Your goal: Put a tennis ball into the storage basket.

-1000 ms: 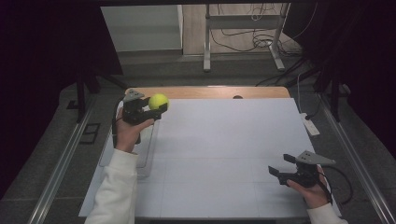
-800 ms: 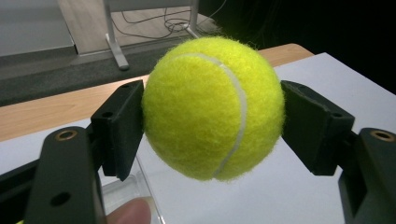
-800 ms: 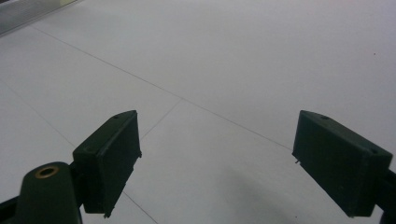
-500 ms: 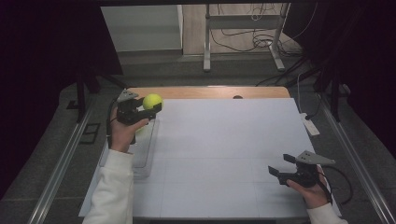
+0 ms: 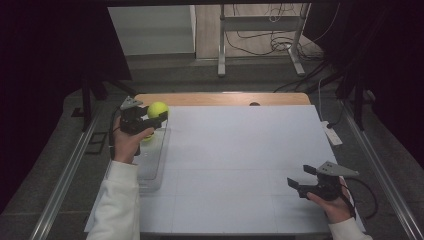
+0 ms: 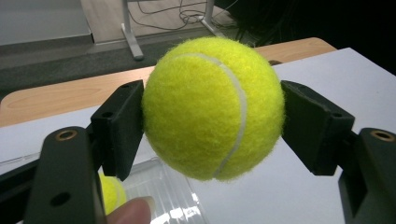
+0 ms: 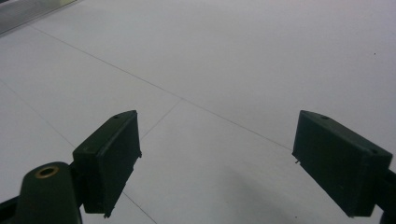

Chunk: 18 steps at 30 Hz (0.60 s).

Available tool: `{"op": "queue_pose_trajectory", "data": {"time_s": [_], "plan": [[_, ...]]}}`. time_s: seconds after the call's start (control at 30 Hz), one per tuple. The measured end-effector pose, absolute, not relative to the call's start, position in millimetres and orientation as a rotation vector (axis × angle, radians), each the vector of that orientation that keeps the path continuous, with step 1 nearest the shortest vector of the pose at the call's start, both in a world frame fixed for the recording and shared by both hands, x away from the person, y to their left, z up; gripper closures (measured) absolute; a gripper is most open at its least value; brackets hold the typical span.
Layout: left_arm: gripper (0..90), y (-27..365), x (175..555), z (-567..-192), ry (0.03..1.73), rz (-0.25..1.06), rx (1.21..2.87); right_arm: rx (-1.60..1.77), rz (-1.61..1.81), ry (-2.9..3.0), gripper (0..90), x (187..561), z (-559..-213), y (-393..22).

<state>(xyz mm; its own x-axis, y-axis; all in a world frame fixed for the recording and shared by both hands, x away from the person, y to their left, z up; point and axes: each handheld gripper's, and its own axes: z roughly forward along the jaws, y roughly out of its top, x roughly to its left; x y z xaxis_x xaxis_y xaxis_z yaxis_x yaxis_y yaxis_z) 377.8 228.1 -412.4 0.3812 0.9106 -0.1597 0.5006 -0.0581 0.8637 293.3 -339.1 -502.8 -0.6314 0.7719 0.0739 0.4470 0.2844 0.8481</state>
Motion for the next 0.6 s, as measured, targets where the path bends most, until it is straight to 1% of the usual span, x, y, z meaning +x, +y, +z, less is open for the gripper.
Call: {"op": "queue_pose_trajectory", "data": {"time_s": [0.6], "plan": [[27.2,244,371,-421,1.305,0.545,1.723,1.103,1.284,2.209,14.9,294,-503,-339]]}}
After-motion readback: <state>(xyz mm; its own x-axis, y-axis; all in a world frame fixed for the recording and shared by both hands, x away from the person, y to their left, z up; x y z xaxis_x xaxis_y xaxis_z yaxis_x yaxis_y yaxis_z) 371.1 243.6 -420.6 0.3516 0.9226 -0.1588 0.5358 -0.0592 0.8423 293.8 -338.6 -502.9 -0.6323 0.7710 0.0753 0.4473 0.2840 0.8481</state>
